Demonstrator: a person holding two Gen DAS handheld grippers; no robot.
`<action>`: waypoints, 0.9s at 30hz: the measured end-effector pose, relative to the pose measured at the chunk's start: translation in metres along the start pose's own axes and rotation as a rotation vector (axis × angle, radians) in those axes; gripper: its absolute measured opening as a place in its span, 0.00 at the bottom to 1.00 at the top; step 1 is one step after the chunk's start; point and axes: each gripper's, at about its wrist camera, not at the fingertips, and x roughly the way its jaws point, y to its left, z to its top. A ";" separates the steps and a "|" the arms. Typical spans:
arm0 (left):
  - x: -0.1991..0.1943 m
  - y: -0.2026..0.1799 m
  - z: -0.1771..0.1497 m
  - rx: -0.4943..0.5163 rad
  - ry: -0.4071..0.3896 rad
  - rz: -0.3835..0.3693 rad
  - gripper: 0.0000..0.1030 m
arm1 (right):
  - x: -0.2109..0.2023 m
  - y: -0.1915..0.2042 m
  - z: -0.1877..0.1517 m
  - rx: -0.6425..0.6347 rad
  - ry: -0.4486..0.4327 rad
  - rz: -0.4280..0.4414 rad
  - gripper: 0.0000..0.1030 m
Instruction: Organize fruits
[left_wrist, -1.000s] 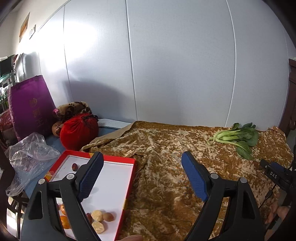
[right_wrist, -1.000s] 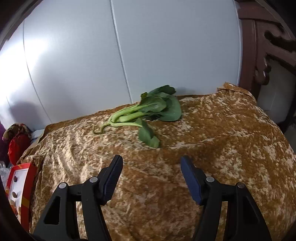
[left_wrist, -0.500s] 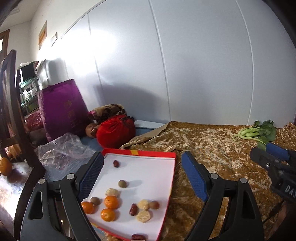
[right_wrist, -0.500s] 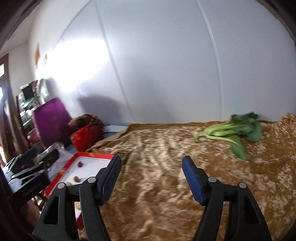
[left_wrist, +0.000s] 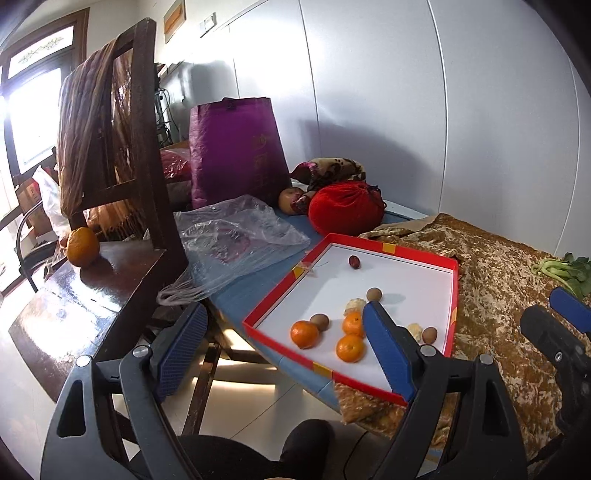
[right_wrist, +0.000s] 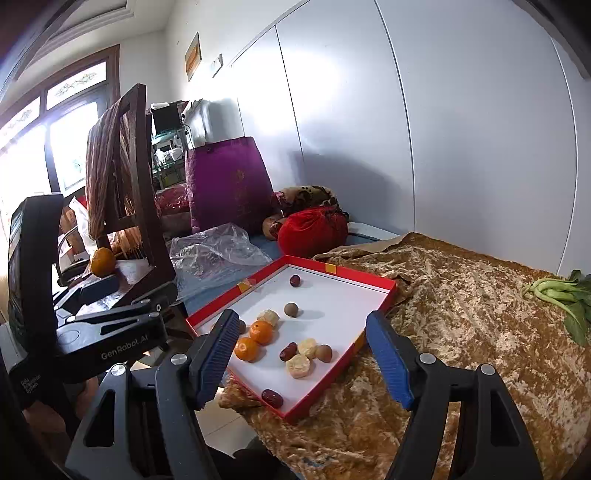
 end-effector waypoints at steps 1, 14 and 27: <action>-0.003 0.004 -0.001 -0.007 -0.001 -0.001 0.84 | -0.003 0.001 0.000 0.005 -0.003 -0.002 0.71; -0.029 -0.006 0.002 0.026 -0.028 -0.044 0.84 | -0.029 0.017 -0.004 -0.031 -0.032 -0.026 0.74; -0.030 -0.001 -0.001 0.007 -0.022 -0.042 0.84 | -0.030 0.025 -0.006 -0.046 -0.038 -0.028 0.74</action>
